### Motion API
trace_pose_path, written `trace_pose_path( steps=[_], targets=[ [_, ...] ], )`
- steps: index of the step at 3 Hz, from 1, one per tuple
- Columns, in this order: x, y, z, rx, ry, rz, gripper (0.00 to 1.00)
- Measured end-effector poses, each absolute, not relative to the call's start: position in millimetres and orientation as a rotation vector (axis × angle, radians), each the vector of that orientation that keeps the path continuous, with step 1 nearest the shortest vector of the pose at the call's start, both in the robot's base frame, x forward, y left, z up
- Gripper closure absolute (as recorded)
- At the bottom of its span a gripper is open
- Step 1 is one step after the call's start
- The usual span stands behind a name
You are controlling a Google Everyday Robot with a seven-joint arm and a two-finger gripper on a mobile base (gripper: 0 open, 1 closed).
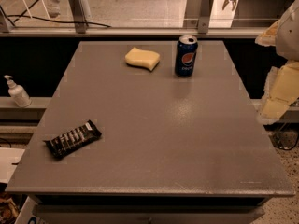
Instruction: Move sponge near rxbar chocolate
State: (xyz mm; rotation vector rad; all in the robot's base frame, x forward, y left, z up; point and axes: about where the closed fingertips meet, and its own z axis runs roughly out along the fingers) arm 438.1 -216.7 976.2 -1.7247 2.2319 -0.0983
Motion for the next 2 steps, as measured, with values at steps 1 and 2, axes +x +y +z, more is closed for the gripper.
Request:
trace_pose_path(
  steps=[1, 2],
  targets=[
    [438.1, -216.6, 976.2, -1.725, 2.232, -0.099, 0.00],
    [438.6, -215.8, 974.8, -1.719, 2.230, -0.091, 0.00]
  ],
)
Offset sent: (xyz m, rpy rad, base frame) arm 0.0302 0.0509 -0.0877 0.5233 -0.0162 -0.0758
